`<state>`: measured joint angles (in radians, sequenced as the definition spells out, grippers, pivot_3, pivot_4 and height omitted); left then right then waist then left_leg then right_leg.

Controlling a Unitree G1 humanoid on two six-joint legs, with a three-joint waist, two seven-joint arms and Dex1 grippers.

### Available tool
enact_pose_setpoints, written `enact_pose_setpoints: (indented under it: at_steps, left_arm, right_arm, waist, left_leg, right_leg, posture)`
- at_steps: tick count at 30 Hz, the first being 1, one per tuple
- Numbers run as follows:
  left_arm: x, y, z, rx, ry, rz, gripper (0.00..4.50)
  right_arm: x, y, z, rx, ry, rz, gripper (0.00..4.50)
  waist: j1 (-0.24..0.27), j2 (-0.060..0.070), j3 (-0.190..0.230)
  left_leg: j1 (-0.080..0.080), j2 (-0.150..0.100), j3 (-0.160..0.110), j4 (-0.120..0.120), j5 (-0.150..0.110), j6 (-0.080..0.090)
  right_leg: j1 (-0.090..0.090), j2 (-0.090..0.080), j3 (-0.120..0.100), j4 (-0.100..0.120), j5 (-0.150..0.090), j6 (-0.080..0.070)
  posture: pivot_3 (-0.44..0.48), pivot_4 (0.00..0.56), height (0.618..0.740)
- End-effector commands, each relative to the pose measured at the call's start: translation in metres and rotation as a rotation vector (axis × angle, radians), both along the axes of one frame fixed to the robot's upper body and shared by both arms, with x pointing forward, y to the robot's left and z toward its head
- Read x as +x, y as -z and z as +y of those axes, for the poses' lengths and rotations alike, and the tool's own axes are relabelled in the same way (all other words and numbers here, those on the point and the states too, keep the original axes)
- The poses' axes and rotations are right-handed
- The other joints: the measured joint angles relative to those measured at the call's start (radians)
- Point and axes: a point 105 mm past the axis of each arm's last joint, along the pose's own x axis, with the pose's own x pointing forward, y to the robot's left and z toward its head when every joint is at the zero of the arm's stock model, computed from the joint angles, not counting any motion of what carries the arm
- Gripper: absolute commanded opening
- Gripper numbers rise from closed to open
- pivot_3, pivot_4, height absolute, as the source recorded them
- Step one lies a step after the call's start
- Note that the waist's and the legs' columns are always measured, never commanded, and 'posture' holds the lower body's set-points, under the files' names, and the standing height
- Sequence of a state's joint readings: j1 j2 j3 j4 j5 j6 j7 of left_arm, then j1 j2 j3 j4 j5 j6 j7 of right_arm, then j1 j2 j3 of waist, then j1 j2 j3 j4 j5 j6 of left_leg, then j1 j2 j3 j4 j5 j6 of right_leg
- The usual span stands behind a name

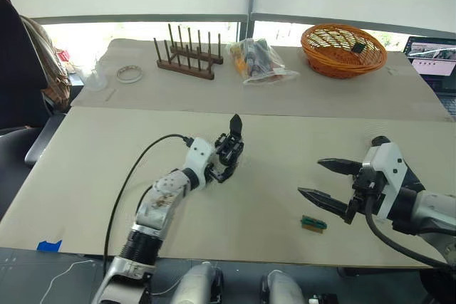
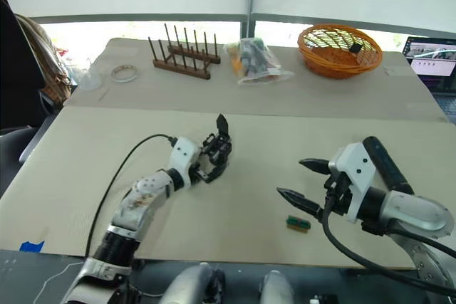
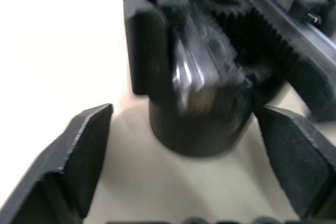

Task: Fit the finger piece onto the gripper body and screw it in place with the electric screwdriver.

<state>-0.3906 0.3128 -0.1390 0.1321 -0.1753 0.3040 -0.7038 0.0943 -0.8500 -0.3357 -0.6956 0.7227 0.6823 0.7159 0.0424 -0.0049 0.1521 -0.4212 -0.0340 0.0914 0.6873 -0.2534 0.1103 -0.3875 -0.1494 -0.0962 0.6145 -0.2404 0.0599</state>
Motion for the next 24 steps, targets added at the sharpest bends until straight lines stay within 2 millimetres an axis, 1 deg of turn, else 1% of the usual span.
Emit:
enact_pose_setpoints:
  at_steps: [1, 2, 3, 7, 10, 18, 19, 21, 23, 24]
  left_arm:
    - [0.001, -0.004, 0.010, 0.057, 0.182, -0.045, 4.41]
    - [0.004, -0.002, 0.012, 0.105, 0.209, -0.060, 4.41]
    - [0.007, -0.003, 0.012, 0.117, 0.241, -0.063, 4.41]
    - [0.015, -0.011, 0.006, 0.090, 0.342, -0.055, 4.41]
    - [0.024, -0.013, 0.003, 0.080, 0.365, -0.047, 4.41]
    - [0.033, -0.019, -0.007, 0.042, 0.402, -0.040, 4.41]
    - [0.033, -0.019, -0.007, 0.043, 0.402, -0.047, 4.19]
    - [0.033, -0.020, -0.006, 0.047, 0.405, -0.056, 3.58]
    - [0.031, -0.020, -0.004, 0.047, 0.418, -0.068, 2.68]
    - [0.029, -0.020, -0.005, 0.045, 0.424, -0.072, 2.31]
  right_arm:
    - [0.002, -0.007, 0.001, 0.003, -0.005, -0.047, 4.50]
    - [0.002, -0.007, 0.001, 0.004, -0.004, -0.048, 4.50]
    - [0.002, -0.008, 0.001, 0.004, -0.005, -0.049, 4.50]
    - [0.003, -0.009, 0.001, -0.001, -0.002, -0.056, 4.50]
    - [0.002, -0.011, 0.000, -0.006, 0.004, -0.060, 4.50]
    - [-0.002, -0.008, -0.003, -0.015, 0.024, -0.054, 4.50]
    - [-0.003, -0.008, -0.002, -0.014, 0.026, -0.054, 4.50]
    - [-0.003, -0.008, -0.002, -0.012, 0.029, -0.054, 4.50]
    - [-0.004, -0.007, -0.002, -0.011, 0.031, -0.052, 4.50]
    - [-0.005, -0.006, -0.002, -0.011, 0.032, -0.051, 4.50]
  waist:
    - [0.001, 0.000, 0.000]
    - [0.001, 0.000, 0.000]
    - [0.001, 0.000, 0.000]
    - [0.003, 0.000, 0.000]
    - [0.003, 0.000, 0.000]
    - [-0.002, 0.000, 0.000]
    - [-0.002, 0.000, 0.000]
    - [-0.002, 0.000, 0.000]
    - [-0.002, 0.000, 0.000]
    - [-0.002, 0.000, 0.000]
  left_leg:
    - [0.000, 0.000, 0.000, 0.000, 0.000, 0.000]
    - [0.000, 0.000, 0.000, 0.000, 0.000, 0.000]
    - [0.000, -0.001, 0.000, 0.000, 0.000, 0.000]
    - [0.000, -0.002, 0.000, 0.002, 0.000, 0.000]
    - [-0.003, -0.002, 0.000, 0.006, 0.000, 0.001]
    - [-0.003, -0.001, 0.000, 0.007, 0.000, 0.002]
    - [-0.003, -0.001, 0.000, 0.007, 0.000, 0.002]
    - [-0.003, -0.001, 0.000, 0.007, 0.000, 0.002]
    - [-0.003, -0.001, 0.000, 0.007, 0.000, 0.003]
    - [-0.003, -0.001, 0.000, 0.007, 0.000, 0.003]
  right_leg:
    - [0.000, 0.000, 0.000, 0.000, 0.000, 0.000]
    - [0.000, 0.000, -0.001, 0.000, 0.000, 0.000]
    - [0.000, 0.000, -0.001, 0.000, 0.000, 0.000]
    - [0.000, 0.000, -0.001, -0.001, 0.000, 0.000]
    - [0.001, 0.001, -0.002, 0.001, 0.000, 0.000]
    - [0.001, 0.001, -0.002, 0.003, 0.000, 0.000]
    - [0.001, 0.001, -0.002, 0.002, 0.000, 0.000]
    - [0.001, 0.001, -0.002, 0.003, 0.000, 0.000]
    - [0.000, 0.001, -0.001, 0.003, 0.000, 0.000]
    - [0.000, 0.001, -0.001, 0.003, 0.000, 0.000]
  posture:
    - [0.000, 0.150, 0.740]
    - [0.000, 0.150, 0.740]
    - [0.000, 0.150, 0.740]
    - [0.000, 0.150, 0.740]
    - [0.000, 0.150, 0.740]
    - [0.000, 0.150, 0.740]
    - [0.000, 0.150, 0.740]
    - [0.000, 0.150, 0.740]
    - [0.000, 0.150, 0.740]
    - [0.000, 0.150, 0.740]
